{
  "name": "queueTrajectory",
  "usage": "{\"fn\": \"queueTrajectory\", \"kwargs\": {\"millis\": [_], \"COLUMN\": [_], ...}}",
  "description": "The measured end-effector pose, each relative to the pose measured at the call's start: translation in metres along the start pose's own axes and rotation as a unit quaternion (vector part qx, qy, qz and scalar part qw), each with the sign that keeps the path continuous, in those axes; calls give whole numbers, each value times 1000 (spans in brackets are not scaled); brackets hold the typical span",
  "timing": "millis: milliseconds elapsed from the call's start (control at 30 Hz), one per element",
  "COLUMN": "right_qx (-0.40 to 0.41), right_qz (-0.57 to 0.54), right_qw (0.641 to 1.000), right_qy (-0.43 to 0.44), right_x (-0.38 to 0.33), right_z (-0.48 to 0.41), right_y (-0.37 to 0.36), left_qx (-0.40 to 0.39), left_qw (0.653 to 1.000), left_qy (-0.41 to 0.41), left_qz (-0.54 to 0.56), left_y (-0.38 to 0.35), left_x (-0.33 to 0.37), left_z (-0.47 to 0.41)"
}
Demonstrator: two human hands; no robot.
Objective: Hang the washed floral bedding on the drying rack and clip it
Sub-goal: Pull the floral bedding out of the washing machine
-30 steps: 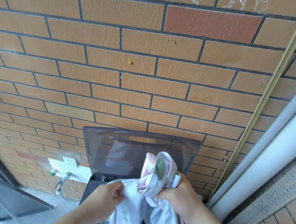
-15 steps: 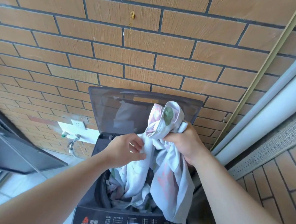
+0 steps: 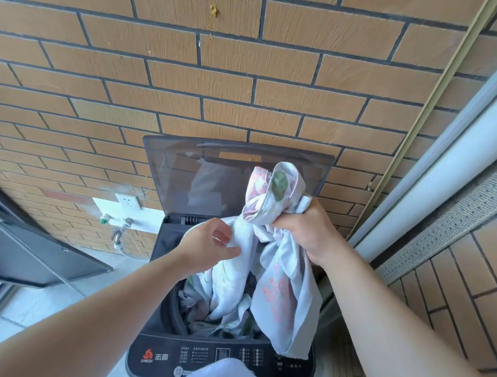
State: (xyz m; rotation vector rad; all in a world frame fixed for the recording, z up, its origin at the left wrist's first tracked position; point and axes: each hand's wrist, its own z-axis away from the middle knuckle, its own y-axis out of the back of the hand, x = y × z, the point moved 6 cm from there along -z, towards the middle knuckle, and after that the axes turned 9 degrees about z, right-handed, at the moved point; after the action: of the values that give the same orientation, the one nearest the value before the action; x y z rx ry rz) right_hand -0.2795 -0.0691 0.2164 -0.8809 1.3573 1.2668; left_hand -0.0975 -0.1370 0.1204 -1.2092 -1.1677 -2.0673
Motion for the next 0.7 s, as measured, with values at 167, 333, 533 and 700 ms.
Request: {"fn": "queueTrajectory", "kwargs": {"millis": [167, 333, 533, 700], "right_qx": [-14, -28, -34, 8], "right_qz": [-14, 7, 11, -6], "right_qw": [1000, 1000, 999, 1000], "right_qy": [6, -2, -6, -11], "right_x": [2, 5, 7, 7], "right_z": [1, -1, -1, -1], "right_y": [-2, -5, -5, -1], "left_qx": [-15, -21, -24, -3], "left_qw": [999, 994, 977, 992], "left_qy": [14, 18, -3, -25], "left_qz": [50, 105, 212, 125], "left_y": [-3, -1, 7, 6], "left_x": [-4, -3, 10, 4], "left_z": [3, 5, 8, 11]}}
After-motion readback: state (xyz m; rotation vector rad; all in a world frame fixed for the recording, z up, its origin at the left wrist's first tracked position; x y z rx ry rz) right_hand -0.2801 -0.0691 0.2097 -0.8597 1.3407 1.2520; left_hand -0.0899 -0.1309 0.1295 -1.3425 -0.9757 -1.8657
